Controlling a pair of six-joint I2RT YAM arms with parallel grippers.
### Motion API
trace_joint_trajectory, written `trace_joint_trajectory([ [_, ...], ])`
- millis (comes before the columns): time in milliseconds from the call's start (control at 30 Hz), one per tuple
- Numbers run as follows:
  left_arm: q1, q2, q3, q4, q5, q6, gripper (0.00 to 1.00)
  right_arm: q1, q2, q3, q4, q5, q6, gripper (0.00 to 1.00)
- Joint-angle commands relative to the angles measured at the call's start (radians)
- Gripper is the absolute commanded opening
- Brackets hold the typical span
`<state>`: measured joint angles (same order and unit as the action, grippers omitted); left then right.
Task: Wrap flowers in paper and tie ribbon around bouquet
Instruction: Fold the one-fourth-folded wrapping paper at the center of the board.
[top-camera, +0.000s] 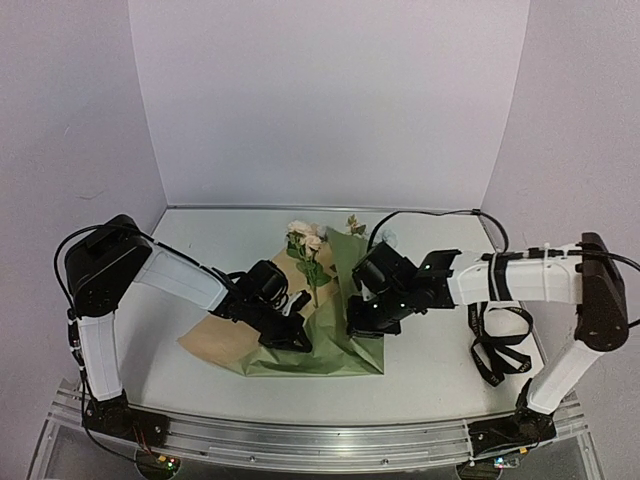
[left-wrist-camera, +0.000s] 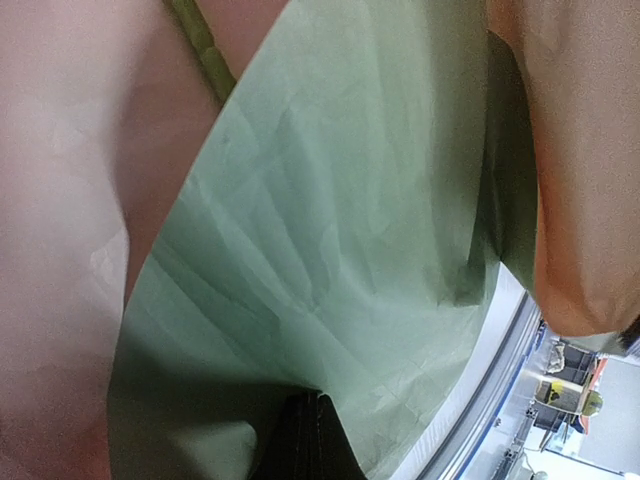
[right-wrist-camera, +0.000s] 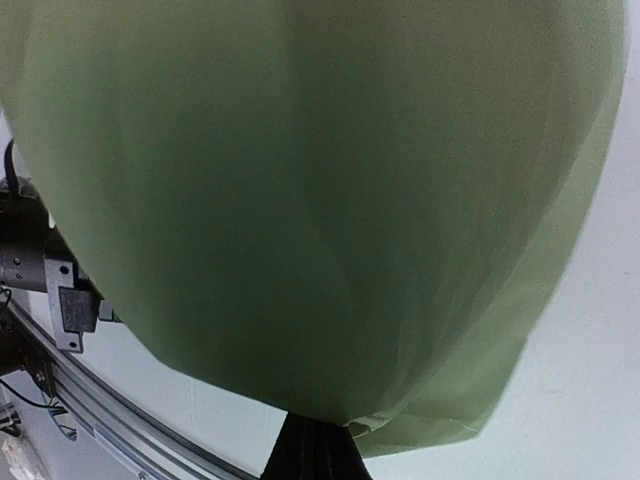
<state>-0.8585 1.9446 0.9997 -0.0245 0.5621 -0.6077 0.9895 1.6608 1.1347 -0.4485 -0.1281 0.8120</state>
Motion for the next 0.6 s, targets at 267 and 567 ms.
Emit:
trace_joint_trajectory([
  [267, 0.080, -0.177, 0.022, -0.093, -0.003, -0.008, 0.22, -0.031, 0.182, 0.006, 0.270, -0.180, 0.030, 0.00],
  [567, 0.161, -0.240, 0.121, -0.025, 0.021, -0.052, 0.55, -0.031, 0.203, 0.007, 0.272, -0.180, 0.029, 0.00],
])
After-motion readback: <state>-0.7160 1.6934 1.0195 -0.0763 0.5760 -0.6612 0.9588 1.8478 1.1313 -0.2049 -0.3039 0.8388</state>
